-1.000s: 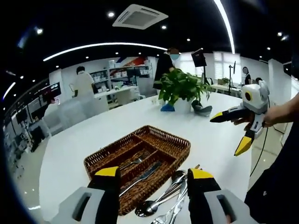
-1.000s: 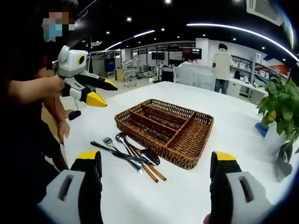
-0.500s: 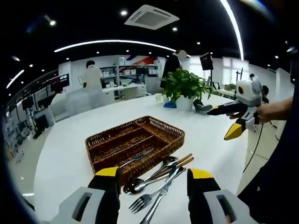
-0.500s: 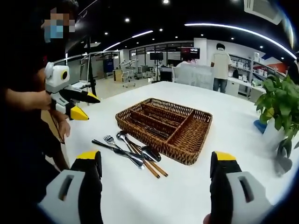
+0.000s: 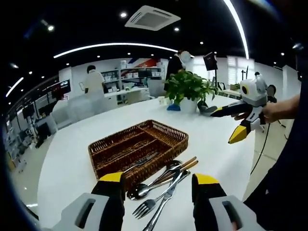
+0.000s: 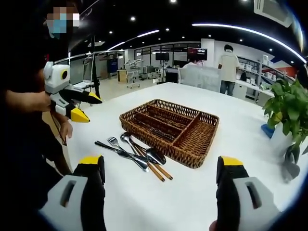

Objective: Arrange the knives, forks, and spoons in their matching storage slots by inserting each utensil handle-first until every utensil is classified and aligned in the correct compartment

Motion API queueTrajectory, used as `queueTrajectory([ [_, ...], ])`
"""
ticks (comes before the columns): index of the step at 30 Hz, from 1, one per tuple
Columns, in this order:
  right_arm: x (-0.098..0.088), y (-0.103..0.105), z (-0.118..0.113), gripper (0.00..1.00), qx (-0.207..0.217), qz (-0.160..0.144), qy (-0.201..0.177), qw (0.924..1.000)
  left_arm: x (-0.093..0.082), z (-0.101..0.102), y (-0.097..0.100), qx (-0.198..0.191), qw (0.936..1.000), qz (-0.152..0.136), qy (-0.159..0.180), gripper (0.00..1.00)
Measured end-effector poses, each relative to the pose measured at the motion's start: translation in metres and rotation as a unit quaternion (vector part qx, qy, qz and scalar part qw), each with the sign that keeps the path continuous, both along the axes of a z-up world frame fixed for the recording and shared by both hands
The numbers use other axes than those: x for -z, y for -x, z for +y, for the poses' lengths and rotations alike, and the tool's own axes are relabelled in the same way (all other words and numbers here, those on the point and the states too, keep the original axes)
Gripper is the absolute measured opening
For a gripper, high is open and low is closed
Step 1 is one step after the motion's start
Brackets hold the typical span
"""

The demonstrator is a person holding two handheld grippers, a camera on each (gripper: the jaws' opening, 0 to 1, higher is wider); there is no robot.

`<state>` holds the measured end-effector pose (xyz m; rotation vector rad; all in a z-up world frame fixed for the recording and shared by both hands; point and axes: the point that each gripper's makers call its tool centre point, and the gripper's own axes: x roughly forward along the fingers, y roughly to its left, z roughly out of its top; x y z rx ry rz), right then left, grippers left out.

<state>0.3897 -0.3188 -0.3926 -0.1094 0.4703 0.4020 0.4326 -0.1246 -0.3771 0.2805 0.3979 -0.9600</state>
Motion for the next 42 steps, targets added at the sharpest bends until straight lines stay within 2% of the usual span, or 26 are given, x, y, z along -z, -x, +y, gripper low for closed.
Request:
queueTrajectory([
  [7,-0.002,0.002,-0.001,0.99,0.001,-0.004,0.002,1.0,-0.001,0.004,0.003,-0.003,0.9999,0.003,0.011,0.59],
  [9,-0.003,0.003,-0.001,0.99,0.001,-0.006,0.005,1.0,-0.001,0.003,0.005,-0.003,0.9998,0.013,0.017,0.61],
  [14,-0.004,0.002,-0.001,0.98,-0.001,0.0,0.007,1.0,0.002,0.008,0.009,-0.004,0.9997,0.025,0.008,0.69],
  [25,0.002,-0.003,0.0,0.94,-0.019,0.011,0.035,0.9992,0.005,0.024,0.017,-0.015,0.999,0.039,0.018,0.84],
  [29,0.002,-0.006,0.001,0.91,-0.022,0.014,0.038,0.9989,0.01,0.028,0.016,-0.02,0.999,0.036,0.019,0.88],
  [32,0.002,-0.007,0.0,0.91,-0.02,0.013,0.039,0.9989,0.014,0.029,0.012,-0.023,0.9991,0.033,0.012,0.97],
  [42,0.003,-0.005,-0.003,0.89,-0.011,0.016,0.038,0.9991,0.022,0.017,0.002,-0.001,0.9995,0.032,0.007,1.0],
])
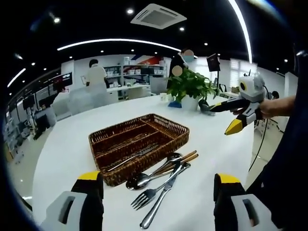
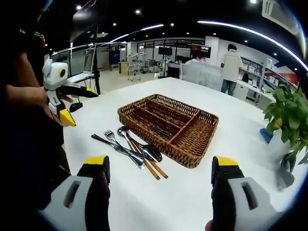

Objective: Arrange the knives, forks, and spoons in their matching storage slots by inserting each utensil handle-first until every utensil is classified and aligned in the correct compartment

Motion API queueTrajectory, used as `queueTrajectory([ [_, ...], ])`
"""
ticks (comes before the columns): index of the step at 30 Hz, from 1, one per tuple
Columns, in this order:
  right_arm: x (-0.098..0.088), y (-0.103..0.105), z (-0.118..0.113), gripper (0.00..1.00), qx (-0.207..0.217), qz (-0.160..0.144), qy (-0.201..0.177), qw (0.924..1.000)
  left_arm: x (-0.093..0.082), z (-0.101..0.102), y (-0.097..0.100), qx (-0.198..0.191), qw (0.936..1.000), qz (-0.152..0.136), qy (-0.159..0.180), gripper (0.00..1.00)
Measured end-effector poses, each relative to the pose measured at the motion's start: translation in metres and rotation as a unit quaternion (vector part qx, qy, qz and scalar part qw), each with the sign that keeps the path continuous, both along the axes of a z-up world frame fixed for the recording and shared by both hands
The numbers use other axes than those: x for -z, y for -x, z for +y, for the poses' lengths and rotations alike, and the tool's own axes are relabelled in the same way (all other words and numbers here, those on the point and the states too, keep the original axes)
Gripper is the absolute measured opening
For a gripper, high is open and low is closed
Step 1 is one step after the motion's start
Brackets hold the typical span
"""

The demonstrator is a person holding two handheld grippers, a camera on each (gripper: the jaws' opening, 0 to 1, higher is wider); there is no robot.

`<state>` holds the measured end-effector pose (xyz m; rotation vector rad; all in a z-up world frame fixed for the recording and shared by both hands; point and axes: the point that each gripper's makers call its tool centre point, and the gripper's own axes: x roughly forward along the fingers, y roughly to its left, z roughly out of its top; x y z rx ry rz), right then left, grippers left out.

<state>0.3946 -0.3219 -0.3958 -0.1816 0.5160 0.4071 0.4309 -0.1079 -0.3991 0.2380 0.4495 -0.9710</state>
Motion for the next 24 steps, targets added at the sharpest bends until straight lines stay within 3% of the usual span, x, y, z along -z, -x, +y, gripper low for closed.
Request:
queueTrajectory([
  [3,-0.001,0.001,-0.001,0.89,0.003,-0.001,-0.001,1.0,0.006,-0.003,-0.003,0.008,0.9999,-0.002,-0.007,0.99],
  [7,0.001,0.003,-0.003,0.88,0.008,0.001,-0.003,1.0,0.017,-0.006,-0.008,0.024,0.9992,-0.003,-0.033,0.82],
  [13,0.005,0.01,-0.005,0.86,0.012,0.008,-0.003,0.9999,0.038,-0.009,-0.031,0.031,0.9968,-0.005,-0.074,0.7],
  [18,0.007,0.01,-0.006,0.85,0.013,0.01,-0.002,0.9999,0.056,-0.013,-0.049,0.039,0.9925,-0.016,-0.115,0.56],
  [20,0.005,0.01,-0.008,0.84,0.016,0.007,-0.003,0.9998,0.069,-0.014,-0.058,0.047,0.9878,-0.021,-0.147,0.53],
  [24,0.005,0.011,-0.012,0.83,0.022,0.007,-0.003,0.9997,0.08,-0.019,-0.065,0.049,0.9863,-0.018,-0.157,0.46],
])
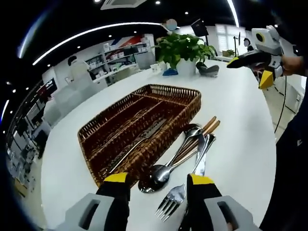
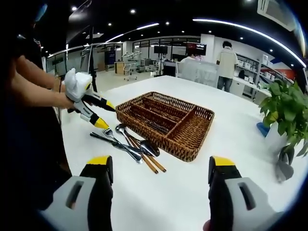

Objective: Arrange the knives, forks, and spoons in their matching storage slots by inserting each utensil handle-first until every utensil is classified and aligned in the correct compartment

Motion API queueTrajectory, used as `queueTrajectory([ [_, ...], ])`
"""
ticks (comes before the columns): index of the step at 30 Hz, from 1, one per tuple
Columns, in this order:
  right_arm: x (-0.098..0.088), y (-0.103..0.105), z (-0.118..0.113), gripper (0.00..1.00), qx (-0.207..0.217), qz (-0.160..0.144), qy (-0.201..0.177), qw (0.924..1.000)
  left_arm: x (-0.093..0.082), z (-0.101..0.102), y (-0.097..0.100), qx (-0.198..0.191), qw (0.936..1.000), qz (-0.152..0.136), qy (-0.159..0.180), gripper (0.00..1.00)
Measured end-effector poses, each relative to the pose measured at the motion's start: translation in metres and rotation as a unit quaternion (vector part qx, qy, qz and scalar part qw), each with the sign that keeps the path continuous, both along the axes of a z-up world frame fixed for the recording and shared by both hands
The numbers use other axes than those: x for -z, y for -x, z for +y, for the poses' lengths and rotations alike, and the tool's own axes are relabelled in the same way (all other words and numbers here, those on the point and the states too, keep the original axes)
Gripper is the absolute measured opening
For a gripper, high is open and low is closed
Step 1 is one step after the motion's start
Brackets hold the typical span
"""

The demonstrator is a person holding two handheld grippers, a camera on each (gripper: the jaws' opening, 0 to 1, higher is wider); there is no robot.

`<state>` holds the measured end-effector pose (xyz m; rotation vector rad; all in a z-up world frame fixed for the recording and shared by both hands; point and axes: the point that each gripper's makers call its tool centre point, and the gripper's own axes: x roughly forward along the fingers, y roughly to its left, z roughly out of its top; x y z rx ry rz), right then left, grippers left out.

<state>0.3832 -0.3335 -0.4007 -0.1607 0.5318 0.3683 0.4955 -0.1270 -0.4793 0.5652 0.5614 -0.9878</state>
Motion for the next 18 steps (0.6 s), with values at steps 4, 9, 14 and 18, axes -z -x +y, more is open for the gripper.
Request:
queueTrajectory([
  [4,0.002,0.003,-0.005,0.82,0.006,0.003,-0.001,1.0,0.011,0.0,-0.006,-0.013,0.9998,0.012,-0.008,0.43],
  [9,0.004,0.005,-0.009,0.82,0.013,0.006,-0.003,0.9999,0.021,-0.003,-0.007,-0.016,0.9995,0.017,-0.02,0.4],
  [14,0.006,0.007,-0.012,0.81,0.016,0.007,-0.005,0.9998,0.036,-0.006,-0.009,-0.02,0.9988,0.026,-0.037,0.39],
  [18,0.006,0.007,-0.014,0.8,0.015,0.009,-0.005,0.9998,0.043,-0.008,-0.011,-0.023,0.9981,0.024,-0.051,0.38],
])
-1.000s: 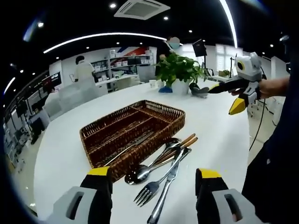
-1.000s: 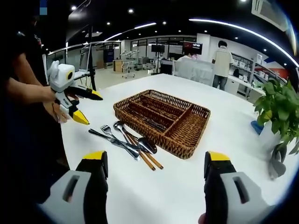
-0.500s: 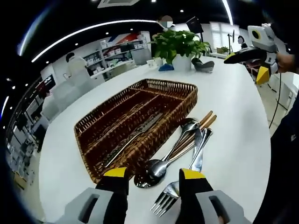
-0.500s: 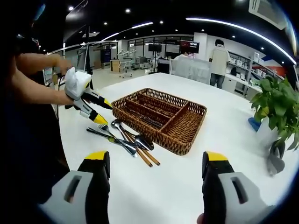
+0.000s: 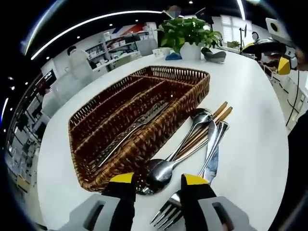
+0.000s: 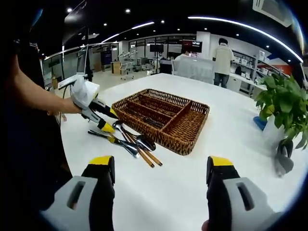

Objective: Arrange the knives, forks, and spoons in their matching storage slots by inserting each utensil handle-first until every utensil is classified and aligned in the correct compartment

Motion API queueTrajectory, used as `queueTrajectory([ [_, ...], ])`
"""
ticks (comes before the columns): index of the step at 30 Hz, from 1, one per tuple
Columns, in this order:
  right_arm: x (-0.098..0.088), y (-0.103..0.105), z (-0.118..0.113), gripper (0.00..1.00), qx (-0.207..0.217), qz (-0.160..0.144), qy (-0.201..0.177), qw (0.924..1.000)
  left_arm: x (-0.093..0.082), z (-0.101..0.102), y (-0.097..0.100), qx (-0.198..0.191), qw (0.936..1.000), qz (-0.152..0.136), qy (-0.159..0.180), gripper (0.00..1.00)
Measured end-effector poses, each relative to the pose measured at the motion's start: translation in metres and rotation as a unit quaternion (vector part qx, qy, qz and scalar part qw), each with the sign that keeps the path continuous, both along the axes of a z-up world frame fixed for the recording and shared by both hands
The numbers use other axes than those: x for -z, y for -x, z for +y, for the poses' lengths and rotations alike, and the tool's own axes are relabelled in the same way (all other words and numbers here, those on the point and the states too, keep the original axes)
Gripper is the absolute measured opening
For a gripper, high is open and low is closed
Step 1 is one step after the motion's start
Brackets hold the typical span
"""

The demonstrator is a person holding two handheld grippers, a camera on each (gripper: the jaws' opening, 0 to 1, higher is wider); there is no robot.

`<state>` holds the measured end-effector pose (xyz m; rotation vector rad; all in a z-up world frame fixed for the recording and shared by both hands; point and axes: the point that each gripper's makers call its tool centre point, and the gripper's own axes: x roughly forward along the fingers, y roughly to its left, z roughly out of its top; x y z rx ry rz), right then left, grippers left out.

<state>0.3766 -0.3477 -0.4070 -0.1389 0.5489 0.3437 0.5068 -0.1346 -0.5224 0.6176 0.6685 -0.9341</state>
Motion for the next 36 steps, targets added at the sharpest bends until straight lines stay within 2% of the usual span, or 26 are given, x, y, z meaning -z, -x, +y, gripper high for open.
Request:
queueTrajectory([
  [4,-0.001,-0.002,-0.001,0.79,-0.004,-0.001,0.001,1.0,0.006,0.0,0.0,-0.005,0.9999,0.01,-0.005,0.37],
  [6,-0.002,-0.004,-0.002,0.79,-0.004,-0.002,0.001,1.0,0.007,-0.001,-0.006,-0.006,1.0,0.004,0.0,0.36],
  [11,-0.003,-0.006,-0.004,0.78,-0.004,-0.005,0.001,1.0,0.004,-0.004,-0.011,-0.001,1.0,0.008,0.002,0.3],
  [13,-0.004,-0.006,-0.006,0.77,-0.003,-0.005,0.0,1.0,0.004,-0.004,-0.01,0.017,0.9998,-0.003,-0.014,0.29],
  [15,-0.004,-0.007,-0.007,0.76,-0.001,-0.006,-0.003,1.0,0.001,-0.007,-0.008,0.026,0.9996,-0.009,-0.012,0.24],
  [20,-0.005,-0.007,-0.01,0.75,0.003,-0.009,-0.007,0.9999,-0.002,-0.009,-0.005,0.053,0.9983,-0.006,-0.025,0.17],
  [23,-0.004,-0.007,-0.011,0.75,0.004,-0.01,-0.007,0.9999,-0.002,-0.01,-0.003,0.09,0.9949,0.001,-0.044,0.15],
  [28,-0.006,-0.006,-0.012,0.74,0.008,-0.016,-0.01,0.9998,-0.002,-0.014,-0.002,0.161,0.9825,0.022,-0.091,0.11],
  [31,-0.006,-0.005,-0.014,0.73,0.013,-0.019,-0.013,0.9997,-0.002,-0.016,0.0,0.205,0.971,0.04,-0.116,0.1],
  [32,-0.006,-0.005,-0.014,0.73,0.014,-0.019,-0.012,0.9996,-0.002,-0.017,-0.001,0.227,0.9645,0.043,-0.127,0.1],
  [36,-0.009,-0.003,-0.017,0.73,0.025,-0.026,-0.016,0.9992,-0.001,-0.021,-0.003,0.272,0.9472,0.057,-0.16,0.07],
])
